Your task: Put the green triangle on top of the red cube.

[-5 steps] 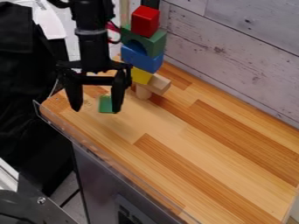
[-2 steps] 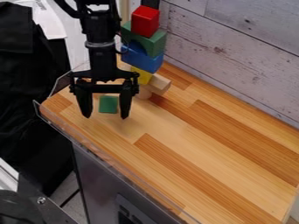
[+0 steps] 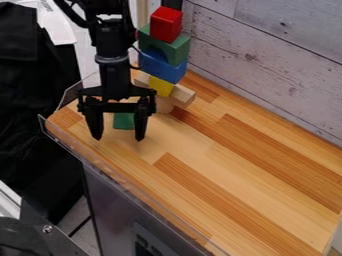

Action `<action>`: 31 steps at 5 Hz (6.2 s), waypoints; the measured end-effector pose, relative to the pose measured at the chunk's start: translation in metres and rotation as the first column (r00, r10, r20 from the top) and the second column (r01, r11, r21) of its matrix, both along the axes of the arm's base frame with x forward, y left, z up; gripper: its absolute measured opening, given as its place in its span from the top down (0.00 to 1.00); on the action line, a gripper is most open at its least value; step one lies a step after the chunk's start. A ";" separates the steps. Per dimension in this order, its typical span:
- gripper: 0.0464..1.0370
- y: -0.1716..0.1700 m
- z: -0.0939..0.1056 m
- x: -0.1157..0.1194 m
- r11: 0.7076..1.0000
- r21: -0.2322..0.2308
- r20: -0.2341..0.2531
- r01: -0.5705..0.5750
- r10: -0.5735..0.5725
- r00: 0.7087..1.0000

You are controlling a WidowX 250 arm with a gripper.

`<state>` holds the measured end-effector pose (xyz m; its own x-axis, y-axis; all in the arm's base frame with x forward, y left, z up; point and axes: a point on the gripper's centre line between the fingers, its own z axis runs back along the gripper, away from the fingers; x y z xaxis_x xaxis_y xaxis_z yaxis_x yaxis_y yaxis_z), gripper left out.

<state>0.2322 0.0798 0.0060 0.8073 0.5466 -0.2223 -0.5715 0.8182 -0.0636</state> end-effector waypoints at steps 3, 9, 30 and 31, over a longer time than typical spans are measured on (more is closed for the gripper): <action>0.04 0.006 0.002 0.015 1.000 0.005 0.103 -0.016 0.016 0.995; 0.04 0.040 -0.017 0.032 0.995 -0.015 0.103 -0.103 0.104 0.989; 0.49 -0.016 0.162 0.087 0.960 0.015 0.105 0.280 -0.280 0.954; 0.44 -0.016 0.152 0.089 0.964 -0.004 0.082 0.267 -0.266 0.961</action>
